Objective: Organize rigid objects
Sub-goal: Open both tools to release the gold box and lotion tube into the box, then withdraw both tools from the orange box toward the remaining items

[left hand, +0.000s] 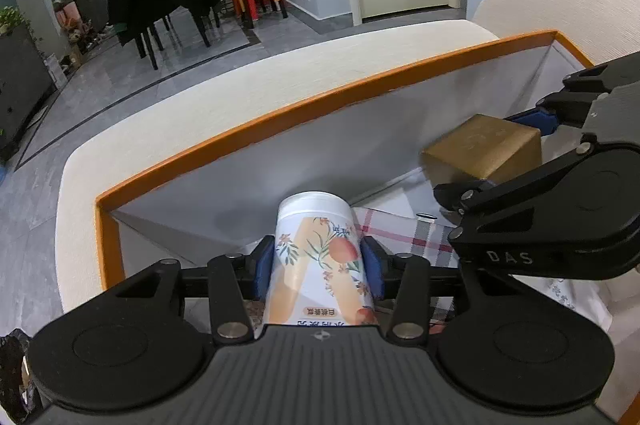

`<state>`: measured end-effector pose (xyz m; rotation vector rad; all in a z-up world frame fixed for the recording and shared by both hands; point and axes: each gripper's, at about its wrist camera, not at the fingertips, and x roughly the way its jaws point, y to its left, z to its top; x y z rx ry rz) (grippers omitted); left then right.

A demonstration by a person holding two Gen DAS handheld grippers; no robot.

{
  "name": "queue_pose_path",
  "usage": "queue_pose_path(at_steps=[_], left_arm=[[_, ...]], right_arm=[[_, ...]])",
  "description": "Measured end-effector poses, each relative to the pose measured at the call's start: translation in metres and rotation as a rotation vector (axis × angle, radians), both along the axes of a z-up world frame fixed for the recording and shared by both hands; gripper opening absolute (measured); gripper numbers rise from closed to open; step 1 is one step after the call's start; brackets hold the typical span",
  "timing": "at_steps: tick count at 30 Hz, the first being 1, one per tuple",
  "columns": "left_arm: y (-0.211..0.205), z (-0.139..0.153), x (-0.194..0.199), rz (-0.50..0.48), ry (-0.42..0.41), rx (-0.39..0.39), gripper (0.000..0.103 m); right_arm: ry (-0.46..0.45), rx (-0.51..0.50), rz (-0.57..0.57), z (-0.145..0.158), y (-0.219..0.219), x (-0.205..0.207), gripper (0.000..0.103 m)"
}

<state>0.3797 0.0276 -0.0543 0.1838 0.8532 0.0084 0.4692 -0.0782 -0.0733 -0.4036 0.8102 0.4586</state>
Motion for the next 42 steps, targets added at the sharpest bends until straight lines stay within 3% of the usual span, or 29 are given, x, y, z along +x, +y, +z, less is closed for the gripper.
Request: queue_pose_path(at_steps=[6, 10, 24, 42], left_arm=[[-0.001, 0.004, -0.003, -0.001, -0.005, 0.006, 0.058], [0.000, 0.010, -0.006, 0.009, -0.022, 0.021, 0.073], [0.000, 0.040, -0.029, -0.008, -0.071, 0.013, 0.073], [0.018, 0.070, -0.086, 0.025, -0.137, -0.022, 0.073]], right_arm=[[-0.021, -0.008, -0.005, 0.000, -0.002, -0.002, 0.068], [-0.027, -0.004, -0.010, 0.005, -0.006, -0.006, 0.069], [-0.066, -0.008, -0.014, 0.035, -0.011, -0.032, 0.070], [-0.098, 0.013, -0.060, 0.079, -0.053, -0.087, 0.071]])
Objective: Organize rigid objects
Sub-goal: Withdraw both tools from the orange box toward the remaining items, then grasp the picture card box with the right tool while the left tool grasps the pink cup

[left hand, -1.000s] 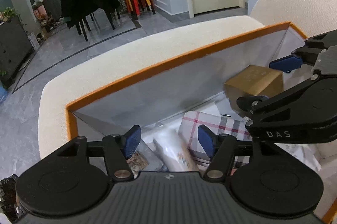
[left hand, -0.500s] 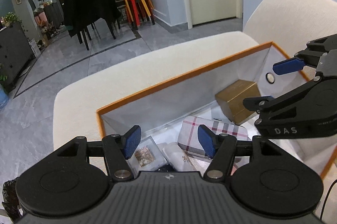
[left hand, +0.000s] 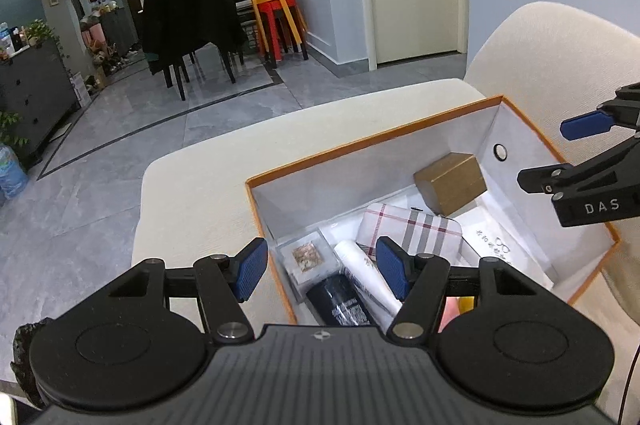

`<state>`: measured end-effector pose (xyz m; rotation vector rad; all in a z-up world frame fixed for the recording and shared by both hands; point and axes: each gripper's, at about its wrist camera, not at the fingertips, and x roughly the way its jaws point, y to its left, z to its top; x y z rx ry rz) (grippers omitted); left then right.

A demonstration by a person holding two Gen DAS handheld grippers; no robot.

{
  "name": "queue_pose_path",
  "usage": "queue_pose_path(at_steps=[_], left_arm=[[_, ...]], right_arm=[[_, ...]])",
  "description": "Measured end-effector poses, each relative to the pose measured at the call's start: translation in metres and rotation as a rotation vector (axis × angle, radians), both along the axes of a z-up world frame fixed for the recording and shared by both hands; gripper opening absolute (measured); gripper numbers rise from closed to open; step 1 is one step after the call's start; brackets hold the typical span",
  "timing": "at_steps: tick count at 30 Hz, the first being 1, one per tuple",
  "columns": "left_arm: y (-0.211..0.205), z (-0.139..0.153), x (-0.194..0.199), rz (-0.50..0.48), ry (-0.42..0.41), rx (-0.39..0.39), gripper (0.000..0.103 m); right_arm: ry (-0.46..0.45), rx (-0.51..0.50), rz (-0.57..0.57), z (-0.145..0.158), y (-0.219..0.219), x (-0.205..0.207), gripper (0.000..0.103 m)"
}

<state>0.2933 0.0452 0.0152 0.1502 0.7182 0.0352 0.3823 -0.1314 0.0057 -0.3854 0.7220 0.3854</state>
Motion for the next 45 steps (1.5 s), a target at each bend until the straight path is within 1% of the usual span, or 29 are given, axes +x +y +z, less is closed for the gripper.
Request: queue_pose_path(at_steps=[3, 8, 16, 21, 29, 33, 38, 41, 45], left_arm=[[-0.001, 0.001, -0.011, 0.005, 0.001, -0.020, 0.073], [-0.006, 0.001, -0.037, -0.012, -0.003, -0.028, 0.073], [-0.002, 0.009, -0.077, 0.008, -0.016, -0.052, 0.073], [-0.006, 0.005, -0.108, 0.023, -0.007, -0.081, 0.073], [-0.021, -0.004, -0.154, 0.017, 0.012, -0.115, 0.073], [-0.036, -0.016, -0.178, -0.013, 0.040, -0.119, 0.073], [-0.067, -0.044, -0.219, -0.078, 0.101, -0.124, 0.073], [-0.087, -0.065, -0.248, -0.123, 0.159, -0.141, 0.073], [-0.110, -0.090, -0.285, -0.183, 0.234, -0.127, 0.073]], right_arm=[[-0.003, 0.012, -0.002, 0.006, -0.005, -0.011, 0.070], [-0.006, 0.036, -0.011, 0.012, -0.012, -0.035, 0.071], [-0.008, 0.062, -0.005, 0.016, -0.038, -0.089, 0.071], [0.005, 0.069, -0.009, 0.013, -0.052, -0.119, 0.071], [0.018, 0.110, -0.013, 0.012, -0.067, -0.167, 0.071], [0.049, 0.127, -0.028, 0.001, -0.077, -0.189, 0.071], [0.089, 0.126, -0.053, -0.018, -0.088, -0.208, 0.071], [0.103, 0.118, -0.064, -0.026, -0.093, -0.218, 0.071], [0.110, 0.118, -0.073, -0.030, -0.097, -0.227, 0.071]])
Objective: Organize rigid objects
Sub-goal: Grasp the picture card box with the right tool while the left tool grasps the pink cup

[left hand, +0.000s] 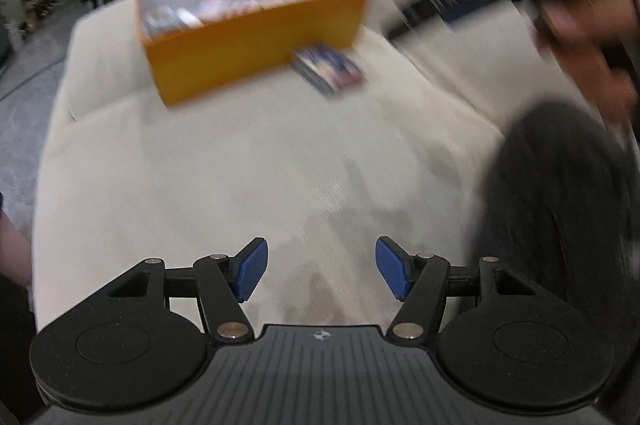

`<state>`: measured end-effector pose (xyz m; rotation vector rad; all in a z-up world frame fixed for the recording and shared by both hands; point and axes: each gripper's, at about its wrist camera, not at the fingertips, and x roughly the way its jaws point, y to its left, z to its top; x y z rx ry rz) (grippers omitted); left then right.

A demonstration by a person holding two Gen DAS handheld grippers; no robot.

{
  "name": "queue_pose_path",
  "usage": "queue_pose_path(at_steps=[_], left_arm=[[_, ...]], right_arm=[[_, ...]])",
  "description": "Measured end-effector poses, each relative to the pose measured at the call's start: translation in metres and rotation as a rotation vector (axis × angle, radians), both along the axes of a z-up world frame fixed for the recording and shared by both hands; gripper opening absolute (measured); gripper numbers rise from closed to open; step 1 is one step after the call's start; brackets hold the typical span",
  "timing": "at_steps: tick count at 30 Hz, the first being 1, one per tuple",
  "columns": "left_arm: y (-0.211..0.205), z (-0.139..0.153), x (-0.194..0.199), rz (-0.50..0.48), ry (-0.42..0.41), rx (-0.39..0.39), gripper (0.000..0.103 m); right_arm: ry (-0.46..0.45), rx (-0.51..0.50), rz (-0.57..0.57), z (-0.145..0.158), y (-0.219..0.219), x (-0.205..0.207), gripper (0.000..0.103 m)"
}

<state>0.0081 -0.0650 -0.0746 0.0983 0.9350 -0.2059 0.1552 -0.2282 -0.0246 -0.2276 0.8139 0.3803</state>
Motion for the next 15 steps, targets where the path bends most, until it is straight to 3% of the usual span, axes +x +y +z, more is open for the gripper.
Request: queue_pose_path(at_steps=[8, 15], left_arm=[[-0.026, -0.036, -0.043, -0.076, 0.117, -0.003, 0.073], [-0.046, -0.062, -0.050, -0.190, 0.226, 0.055, 0.075]], right_arm=[[-0.006, 0.002, -0.006, 0.002, -0.004, -0.010, 0.071], [-0.005, 0.002, -0.008, 0.001, -0.003, -0.009, 0.072]])
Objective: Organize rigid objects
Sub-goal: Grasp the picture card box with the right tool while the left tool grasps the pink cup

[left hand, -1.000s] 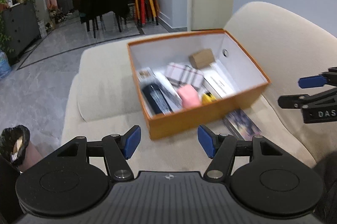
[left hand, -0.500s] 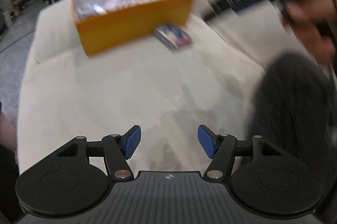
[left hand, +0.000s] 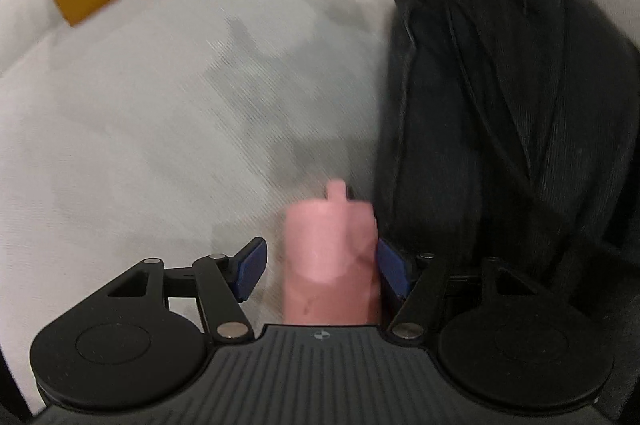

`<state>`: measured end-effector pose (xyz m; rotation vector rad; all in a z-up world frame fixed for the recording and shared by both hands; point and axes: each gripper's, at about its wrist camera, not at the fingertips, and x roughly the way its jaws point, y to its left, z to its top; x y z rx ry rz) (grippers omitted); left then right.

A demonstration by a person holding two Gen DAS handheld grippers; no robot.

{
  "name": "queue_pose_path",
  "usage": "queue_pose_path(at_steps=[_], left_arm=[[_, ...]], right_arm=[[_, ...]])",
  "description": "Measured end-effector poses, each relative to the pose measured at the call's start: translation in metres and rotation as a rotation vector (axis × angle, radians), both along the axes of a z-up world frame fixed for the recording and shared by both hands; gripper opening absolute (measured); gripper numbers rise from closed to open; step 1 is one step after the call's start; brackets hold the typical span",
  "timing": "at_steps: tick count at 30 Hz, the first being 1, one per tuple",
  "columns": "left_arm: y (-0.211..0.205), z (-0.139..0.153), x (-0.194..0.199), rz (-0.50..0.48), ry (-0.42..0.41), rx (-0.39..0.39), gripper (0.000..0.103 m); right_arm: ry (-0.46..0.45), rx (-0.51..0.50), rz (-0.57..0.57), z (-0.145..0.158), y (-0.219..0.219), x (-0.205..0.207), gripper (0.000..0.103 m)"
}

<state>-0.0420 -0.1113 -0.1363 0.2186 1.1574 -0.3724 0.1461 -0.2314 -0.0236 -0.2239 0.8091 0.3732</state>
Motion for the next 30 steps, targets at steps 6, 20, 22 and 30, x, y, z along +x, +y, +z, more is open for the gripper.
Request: queue_pose_path(at_steps=[6, 20, 22, 30], left_arm=[[0.000, -0.019, 0.006, -0.017, 0.026, 0.019, 0.065], [0.072, -0.003, 0.048, 0.197, -0.123, -0.019, 0.063], [0.085, -0.002, 0.058, 0.235, -0.155, -0.025, 0.063], [0.114, -0.009, 0.089, 0.388, -0.266, -0.100, 0.062]], right_arm=[[0.017, -0.007, -0.001, -0.007, 0.000, 0.005, 0.072], [0.058, 0.009, -0.013, -0.050, 0.010, 0.051, 0.073], [0.046, 0.028, -0.008, -0.058, 0.017, 0.060, 0.074], [-0.055, 0.038, -0.019, -0.084, 0.049, 0.080, 0.074]])
